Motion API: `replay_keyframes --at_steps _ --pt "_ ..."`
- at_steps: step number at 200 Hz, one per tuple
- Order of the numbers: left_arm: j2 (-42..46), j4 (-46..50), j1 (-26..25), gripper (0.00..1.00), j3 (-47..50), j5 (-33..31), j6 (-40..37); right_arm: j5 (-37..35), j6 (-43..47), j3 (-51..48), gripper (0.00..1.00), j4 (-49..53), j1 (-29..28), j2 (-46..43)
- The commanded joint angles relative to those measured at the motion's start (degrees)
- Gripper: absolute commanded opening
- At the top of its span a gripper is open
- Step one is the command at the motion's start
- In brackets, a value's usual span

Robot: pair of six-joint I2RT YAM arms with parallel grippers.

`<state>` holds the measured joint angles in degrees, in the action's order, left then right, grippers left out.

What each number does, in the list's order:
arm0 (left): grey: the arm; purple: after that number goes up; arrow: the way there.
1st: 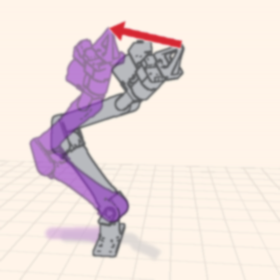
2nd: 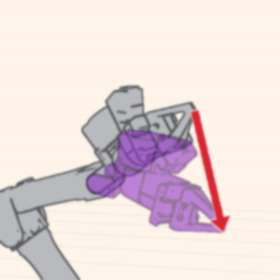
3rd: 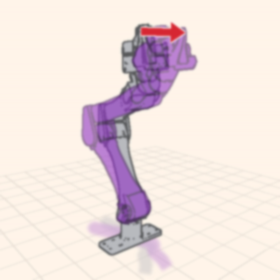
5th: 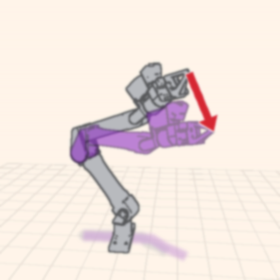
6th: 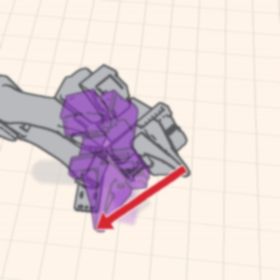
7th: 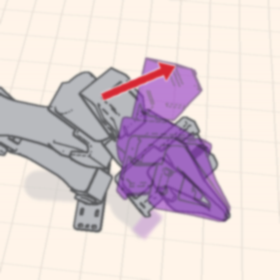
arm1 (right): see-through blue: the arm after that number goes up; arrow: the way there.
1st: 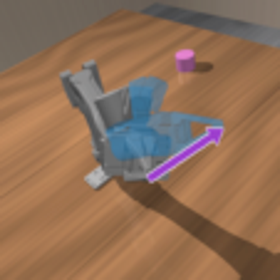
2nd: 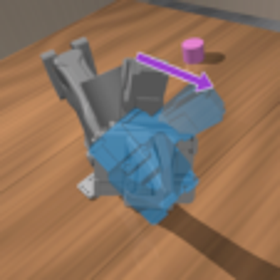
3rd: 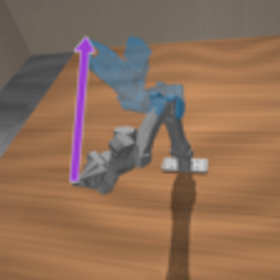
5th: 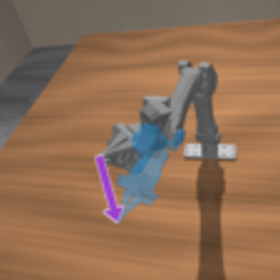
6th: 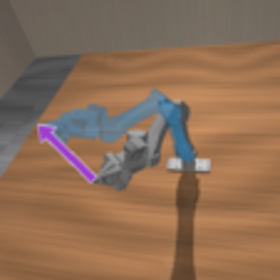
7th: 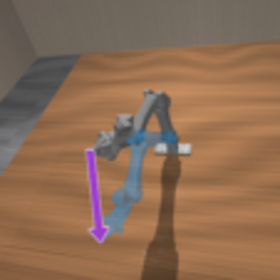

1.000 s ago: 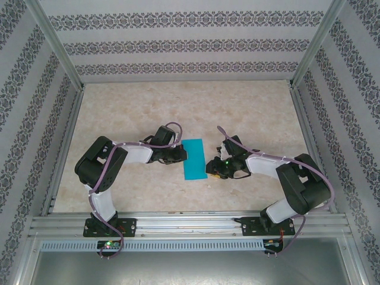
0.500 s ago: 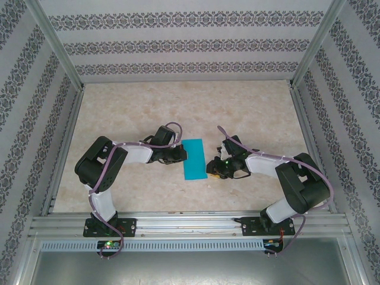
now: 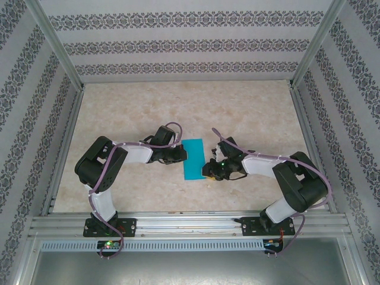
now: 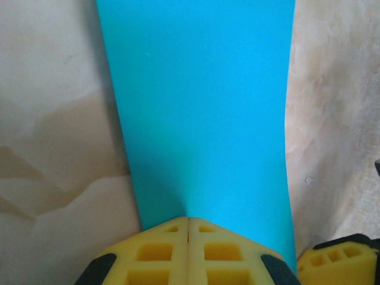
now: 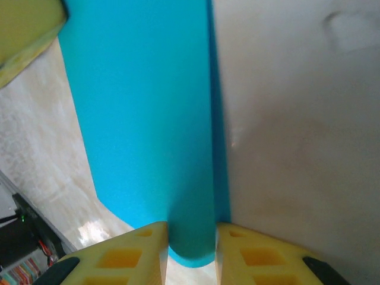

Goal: Fold a paper plane with a square sheet of paper (fold left side to right side)
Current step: Fold the triangle a second time at the center of the table.

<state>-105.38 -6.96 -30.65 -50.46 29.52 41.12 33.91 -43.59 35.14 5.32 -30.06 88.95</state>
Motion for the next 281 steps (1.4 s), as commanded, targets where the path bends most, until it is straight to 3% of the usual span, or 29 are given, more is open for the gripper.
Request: replay_keyframes --at_steps 1,141,281 --pt "-0.4 2.7 -0.2 0.00 1.2 -1.7 -1.1 1.3 -0.6 0.8 0.27 -1.2 -0.3 0.8" --pt "-0.4 2.0 -0.2 0.00 1.3 -0.6 -1.5 4.0 1.7 4.6 0.33 -4.5 3.5 2.7" --pt "-0.2 1.8 -0.2 0.00 1.4 -0.1 -1.7 7.4 5.2 12.2 0.29 -4.9 7.9 12.2"
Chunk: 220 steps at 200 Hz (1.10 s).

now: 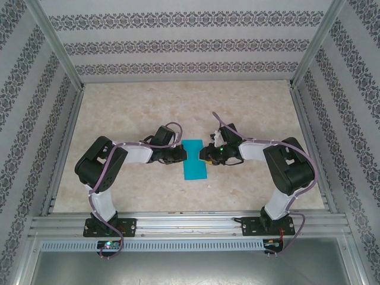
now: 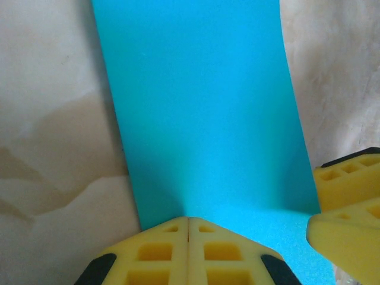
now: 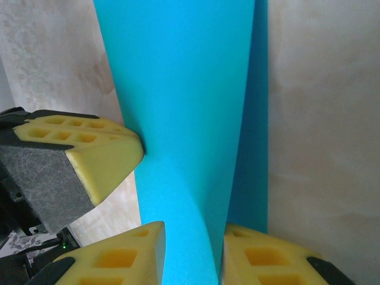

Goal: Fold a paper plane with a square sheet of paper (fold left side to right side)
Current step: Fold the triangle a second time at the center of the table.

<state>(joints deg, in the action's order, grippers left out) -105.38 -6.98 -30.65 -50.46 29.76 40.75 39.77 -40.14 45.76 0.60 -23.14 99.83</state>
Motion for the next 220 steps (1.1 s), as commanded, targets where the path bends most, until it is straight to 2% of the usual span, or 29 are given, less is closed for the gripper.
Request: replay_keyframes --at_steps 1,31,74,103,136,178,200,220 --pt "-0.2 1.8 -0.2 0.00 1.5 -0.3 -1.3 1.6 1.8 1.7 0.29 -0.2 1.0 1.3" --pt "-0.1 1.8 -0.2 0.00 1.5 -0.4 -1.3 2.1 2.2 2.4 0.26 -0.1 1.9 2.2" --pt "0.1 1.8 -0.2 0.00 1.4 -0.4 -1.4 3.0 2.3 2.7 0.17 0.1 2.4 3.1" --pt "1.0 1.9 -0.2 0.05 0.9 -0.3 -1.8 3.1 2.3 2.5 0.08 0.6 2.7 2.8" --pt "4.4 5.0 -0.2 0.21 -0.8 -1.6 -4.0 3.5 1.7 2.1 0.00 1.4 2.9 1.6" --pt "13.7 9.5 -0.7 0.38 0.0 -5.2 -9.6 5.0 -2.0 1.4 0.00 1.8 3.1 -0.1" --pt "19.5 12.7 -3.4 0.47 1.6 -8.7 -14.7 5.1 -3.4 1.1 0.00 2.1 3.1 -1.0" --pt "24.2 15.0 -8.4 0.53 3.2 -12.7 -18.8 5.2 -4.5 0.8 0.00 2.3 3.1 -1.1"
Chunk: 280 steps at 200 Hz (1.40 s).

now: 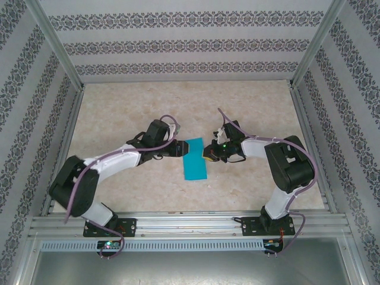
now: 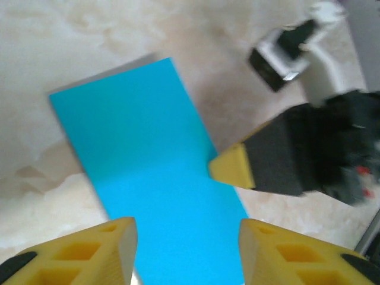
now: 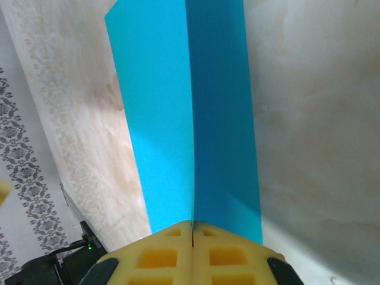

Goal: Fold a paper plane with a square sheet of paper (fold left side to right side)
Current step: Fold the triangle a second time at the center of the table.

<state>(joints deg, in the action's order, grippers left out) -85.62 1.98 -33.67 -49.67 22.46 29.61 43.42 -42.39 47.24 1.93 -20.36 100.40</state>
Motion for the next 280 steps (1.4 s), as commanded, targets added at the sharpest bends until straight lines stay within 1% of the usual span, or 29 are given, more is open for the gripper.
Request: replay_keyframes --at_steps 1,19,37,60,85,106,121,160,183,212,237,280 --pt "4.7 6.2 -5.6 0.53 2.5 -5.7 -7.9 1.6 -2.3 -0.7 0.00 0.9 0.3 -1.7" --pt "6.8 7.9 -11.1 0.57 3.1 -9.4 -10.9 1.4 -2.6 -1.0 0.00 0.8 0.2 -2.0" --pt "6.7 9.3 -16.6 0.60 2.8 -13.7 -13.5 1.1 -2.9 -1.3 0.00 0.9 0.1 -2.3" --pt "3.8 11.2 -22.3 0.63 0.3 -19.6 -15.7 0.7 -3.1 -1.5 0.00 0.9 0.1 -2.8" --pt "-1.6 13.7 -26.7 0.66 -4.1 -25.8 -18.3 0.5 -3.4 -1.6 0.00 0.8 0.1 -2.9" --pt "-7.0 17.1 -29.6 0.70 -8.6 -32.4 -20.4 0.4 -3.4 -1.6 0.00 0.8 -0.1 -2.9" --pt "-10.0 17.8 -31.1 0.71 -10.7 -36.4 -21.5 0.4 -3.5 -1.5 0.00 0.8 -0.2 -3.0" --pt "-14.8 18.8 -32.9 0.75 -14.0 -41.6 -23.0 0.3 -3.5 -1.6 0.00 0.8 -0.3 -2.9" --pt "-17.3 19.5 -33.1 0.74 -15.4 -44.6 -23.2 0.2 -3.5 -1.5 0.00 0.7 -0.3 -2.8" --pt "-18.8 19.5 -33.1 0.70 -16.3 -47.2 -23.5 0.1 -3.5 -1.5 0.00 0.6 -0.4 -2.6" --pt "-18.9 18.8 -33.1 0.62 -16.3 -46.5 -23.4 -0.1 -3.5 -1.5 0.00 0.7 -0.4 -2.6" --pt "-17.7 18.0 -33.1 0.34 -15.8 -43.9 -23.4 -0.4 -3.4 -1.1 0.00 0.8 -0.3 -2.5"
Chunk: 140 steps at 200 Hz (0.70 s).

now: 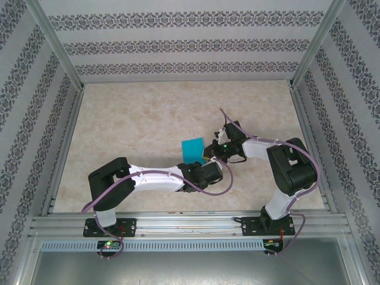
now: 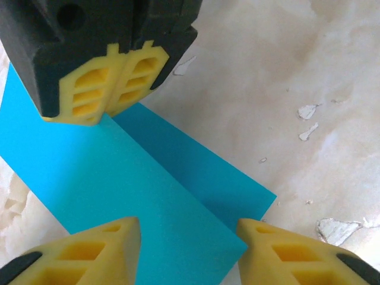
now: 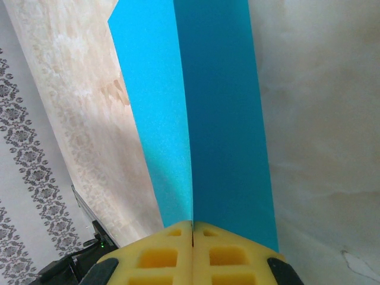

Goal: Fold a paper plane with a square sheet of paper (fold left side to right side)
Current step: Fold the triangle a second time at the center of the table.

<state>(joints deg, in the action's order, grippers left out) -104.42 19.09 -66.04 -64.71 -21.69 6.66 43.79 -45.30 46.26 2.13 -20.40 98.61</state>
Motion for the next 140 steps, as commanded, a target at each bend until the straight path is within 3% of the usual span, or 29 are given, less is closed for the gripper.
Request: replay_keyframes --at_steps 1,51,76,112,140 --pt "1.1 0.9 -0.8 0.33 -0.8 0.3 -0.4 -0.7 -0.4 -0.1 0.00 0.7 -0.3 -0.7" --pt "2.9 0.0 -0.3 0.00 0.0 2.8 1.9 -0.6 -0.2 0.4 0.02 0.8 -0.3 -1.0" --pt "4.9 -0.8 0.8 0.00 1.2 5.9 4.4 -0.8 0.4 1.0 0.07 1.0 -0.1 -2.2" --pt "8.6 -3.4 3.9 0.00 4.6 14.1 9.5 -3.4 2.6 0.5 0.30 1.0 1.4 -8.0" --pt "11.4 -5.8 7.5 0.00 7.5 21.1 13.4 -4.5 4.6 -2.5 0.40 1.0 3.9 -12.7"
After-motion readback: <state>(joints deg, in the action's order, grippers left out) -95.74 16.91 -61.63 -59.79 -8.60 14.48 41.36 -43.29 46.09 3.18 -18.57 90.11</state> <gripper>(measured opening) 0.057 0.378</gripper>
